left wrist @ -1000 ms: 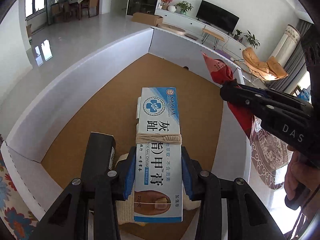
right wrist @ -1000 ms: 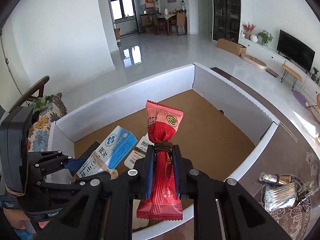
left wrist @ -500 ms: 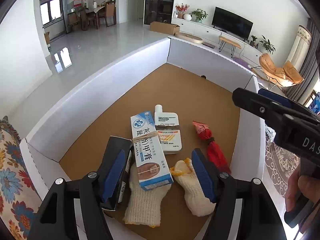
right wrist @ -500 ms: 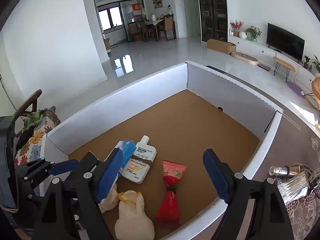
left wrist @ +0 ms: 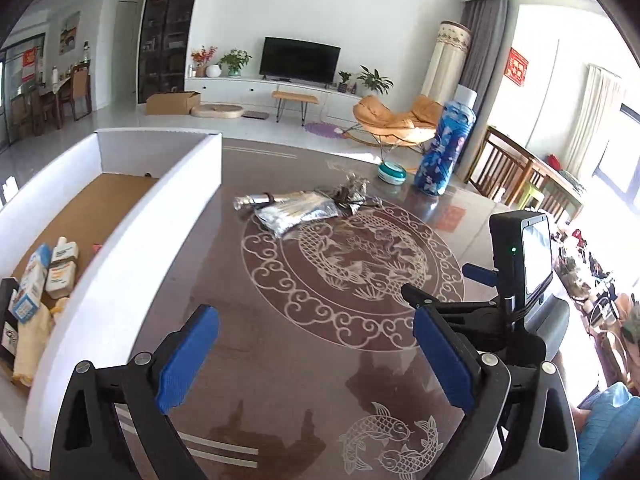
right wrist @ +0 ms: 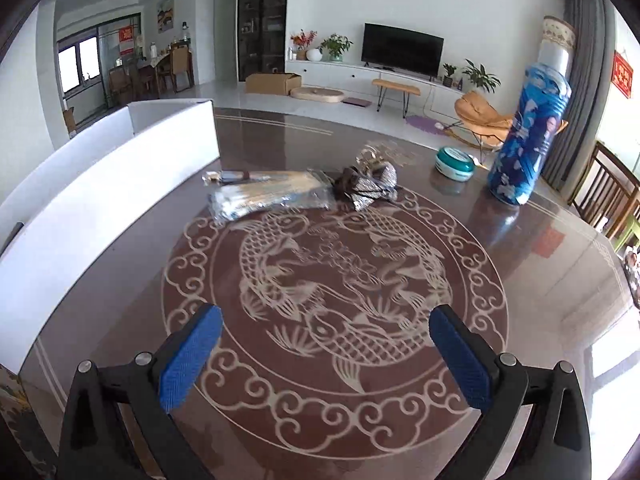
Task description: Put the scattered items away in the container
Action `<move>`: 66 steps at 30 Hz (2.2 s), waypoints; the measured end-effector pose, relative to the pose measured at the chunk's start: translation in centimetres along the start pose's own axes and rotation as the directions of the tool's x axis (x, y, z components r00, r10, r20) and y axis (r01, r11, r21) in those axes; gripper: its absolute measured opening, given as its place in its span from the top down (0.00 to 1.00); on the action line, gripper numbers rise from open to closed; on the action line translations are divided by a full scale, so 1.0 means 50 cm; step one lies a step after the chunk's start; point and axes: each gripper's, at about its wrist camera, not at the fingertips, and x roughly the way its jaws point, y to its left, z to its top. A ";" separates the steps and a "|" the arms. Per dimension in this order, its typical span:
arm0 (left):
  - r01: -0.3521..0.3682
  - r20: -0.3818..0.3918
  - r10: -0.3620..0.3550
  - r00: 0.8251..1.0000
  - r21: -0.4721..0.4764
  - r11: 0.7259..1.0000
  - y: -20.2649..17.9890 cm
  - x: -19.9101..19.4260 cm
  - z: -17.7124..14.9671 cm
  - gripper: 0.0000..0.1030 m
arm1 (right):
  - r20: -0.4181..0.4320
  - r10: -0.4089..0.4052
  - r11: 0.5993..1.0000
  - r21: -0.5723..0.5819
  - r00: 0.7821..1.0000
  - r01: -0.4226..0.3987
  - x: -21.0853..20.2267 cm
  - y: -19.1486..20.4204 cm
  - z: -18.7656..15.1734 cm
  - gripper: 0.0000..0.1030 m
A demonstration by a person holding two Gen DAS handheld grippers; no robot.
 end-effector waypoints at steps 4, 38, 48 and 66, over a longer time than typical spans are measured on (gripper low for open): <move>-0.016 -0.098 0.024 0.995 0.078 0.997 -0.064 0.107 -0.053 0.04 | -0.045 -0.066 0.995 0.076 0.997 0.070 -0.007 -0.112 -0.095 0.00; -0.060 -0.151 0.081 0.985 0.137 0.989 -0.081 0.218 -0.072 0.03 | -0.121 -0.013 0.991 0.134 0.993 0.030 0.021 -0.107 -0.136 0.00; -0.084 -0.160 0.111 0.981 0.165 0.983 -0.088 0.224 -0.073 0.02 | -0.121 -0.013 0.991 0.134 0.993 0.030 0.021 -0.107 -0.136 0.00; -0.091 -0.162 0.119 0.980 0.168 0.981 -0.086 0.223 -0.072 0.00 | -0.121 -0.014 0.991 0.134 0.993 0.030 0.020 -0.108 -0.137 0.00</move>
